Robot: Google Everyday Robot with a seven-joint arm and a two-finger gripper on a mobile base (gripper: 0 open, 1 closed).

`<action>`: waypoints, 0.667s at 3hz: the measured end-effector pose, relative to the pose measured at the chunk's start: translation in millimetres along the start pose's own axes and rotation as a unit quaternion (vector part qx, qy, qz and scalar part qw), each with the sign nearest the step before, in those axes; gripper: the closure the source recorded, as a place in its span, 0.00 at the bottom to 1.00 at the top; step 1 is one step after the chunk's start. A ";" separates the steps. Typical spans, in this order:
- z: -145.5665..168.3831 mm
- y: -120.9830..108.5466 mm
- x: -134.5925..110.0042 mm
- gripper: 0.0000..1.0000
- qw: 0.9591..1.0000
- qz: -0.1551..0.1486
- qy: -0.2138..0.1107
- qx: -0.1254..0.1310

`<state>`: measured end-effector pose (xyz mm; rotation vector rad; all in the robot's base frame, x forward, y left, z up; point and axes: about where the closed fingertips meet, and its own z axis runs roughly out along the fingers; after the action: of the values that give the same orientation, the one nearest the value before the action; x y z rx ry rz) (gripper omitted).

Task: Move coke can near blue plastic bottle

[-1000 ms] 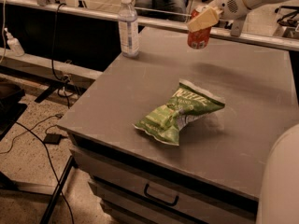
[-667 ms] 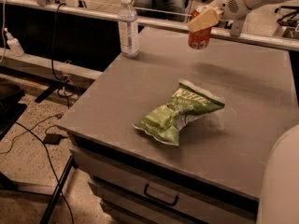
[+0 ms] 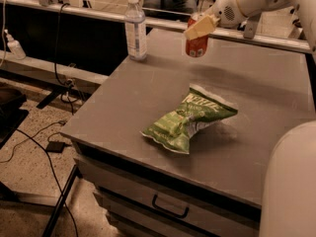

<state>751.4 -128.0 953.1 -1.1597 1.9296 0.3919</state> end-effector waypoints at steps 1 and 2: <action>22.6 8.1 -0.6 1.00 1.000 -0.007 -0.010 -0.018; 44.5 20.3 -4.8 1.00 0.999 -0.016 -0.019 -0.036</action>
Offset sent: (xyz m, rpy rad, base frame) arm 0.0040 0.0642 -0.0364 0.0478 -0.0077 0.1270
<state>757.5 -86.8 927.0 -1.2212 1.8753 0.4661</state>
